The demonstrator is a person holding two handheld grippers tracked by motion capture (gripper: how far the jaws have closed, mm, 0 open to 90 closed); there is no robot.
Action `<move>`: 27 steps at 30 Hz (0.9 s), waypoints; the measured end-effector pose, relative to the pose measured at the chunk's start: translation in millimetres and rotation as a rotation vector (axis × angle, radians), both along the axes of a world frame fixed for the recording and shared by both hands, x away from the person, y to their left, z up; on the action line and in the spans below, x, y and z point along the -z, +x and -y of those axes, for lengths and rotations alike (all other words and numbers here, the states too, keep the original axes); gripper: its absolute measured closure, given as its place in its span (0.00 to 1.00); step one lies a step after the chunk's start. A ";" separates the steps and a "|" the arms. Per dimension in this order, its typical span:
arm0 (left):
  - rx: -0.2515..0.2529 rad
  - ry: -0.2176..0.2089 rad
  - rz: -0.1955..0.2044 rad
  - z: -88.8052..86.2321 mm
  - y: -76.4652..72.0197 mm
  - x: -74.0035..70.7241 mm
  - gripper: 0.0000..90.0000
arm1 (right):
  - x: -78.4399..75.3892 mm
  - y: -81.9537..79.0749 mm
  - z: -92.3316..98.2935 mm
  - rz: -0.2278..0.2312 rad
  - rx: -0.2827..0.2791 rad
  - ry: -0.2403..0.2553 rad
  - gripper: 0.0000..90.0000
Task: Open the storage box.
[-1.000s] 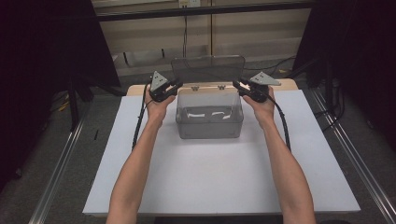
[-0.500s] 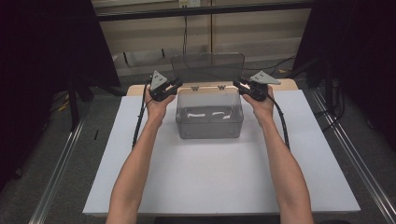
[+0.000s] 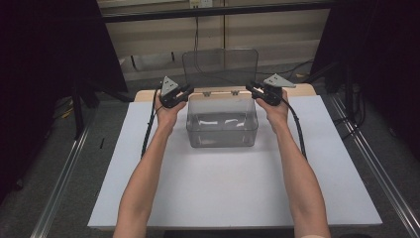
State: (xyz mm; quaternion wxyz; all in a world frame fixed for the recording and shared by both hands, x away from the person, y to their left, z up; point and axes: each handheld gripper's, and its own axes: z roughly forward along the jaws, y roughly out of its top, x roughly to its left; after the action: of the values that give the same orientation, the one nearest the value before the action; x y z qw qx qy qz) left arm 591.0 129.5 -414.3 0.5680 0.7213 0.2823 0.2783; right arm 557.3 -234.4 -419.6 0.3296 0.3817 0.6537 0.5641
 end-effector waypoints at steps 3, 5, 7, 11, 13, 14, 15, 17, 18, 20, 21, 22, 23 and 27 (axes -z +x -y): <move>-0.003 0.001 0.003 0.5 1.5 1.3 0.83 | -0.4 0.7 -0.9 -0.003 0.007 -0.002 0.79; -0.009 -0.010 -0.004 2.1 2.1 2.8 0.82 | -0.1 0.8 -1.4 -0.004 0.013 0.005 0.78; -0.022 0.001 -0.005 2.8 2.7 3.6 0.82 | 0.1 0.9 -1.6 -0.002 0.014 0.004 0.78; -0.006 0.007 -0.017 3.2 4.9 4.7 0.80 | 0.0 1.3 -1.4 -0.005 0.013 0.006 0.79; -0.006 0.010 -0.024 3.4 5.7 4.2 0.80 | 0.0 1.8 -1.6 -0.006 0.016 0.008 0.79; -0.005 0.011 -0.029 3.6 5.9 3.7 0.80 | 0.1 1.9 -1.8 -0.009 0.018 0.011 0.78; -0.006 0.009 -0.030 4.2 6.2 3.5 0.80 | 0.4 2.0 -2.2 -0.010 0.021 0.014 0.78; -0.011 -0.001 -0.035 5.4 6.5 3.5 0.78 | 0.9 2.8 -3.2 -0.009 0.024 0.013 0.77; -0.009 0.003 -0.036 5.5 6.7 3.7 0.78 | 0.9 2.8 -3.2 -0.009 0.024 0.013 0.77; -0.010 0.006 -0.032 6.9 7.2 4.5 0.75 | 1.0 3.0 -4.4 -0.010 0.028 0.002 0.75; -0.014 0.006 -0.037 7.4 7.1 4.5 0.73 | 0.3 3.9 -5.1 -0.014 0.028 -0.009 0.73; -0.015 0.008 -0.037 7.4 7.3 4.3 0.73 | 0.3 3.9 -5.1 -0.014 0.028 -0.009 0.73; -0.012 0.006 -0.035 7.7 7.7 4.2 0.73 | 0.2 4.5 -5.0 -0.019 0.030 -0.009 0.73; -0.010 0.009 -0.045 7.4 8.3 3.6 0.72 | 1.5 7.0 -6.7 -0.031 0.038 0.005 0.70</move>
State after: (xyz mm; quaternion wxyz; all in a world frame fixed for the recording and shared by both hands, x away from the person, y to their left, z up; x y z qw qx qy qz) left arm 599.3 122.1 -417.9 0.5567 0.7287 0.2972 0.2660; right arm 564.3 -227.6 -421.1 0.3293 0.4037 0.6498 0.5535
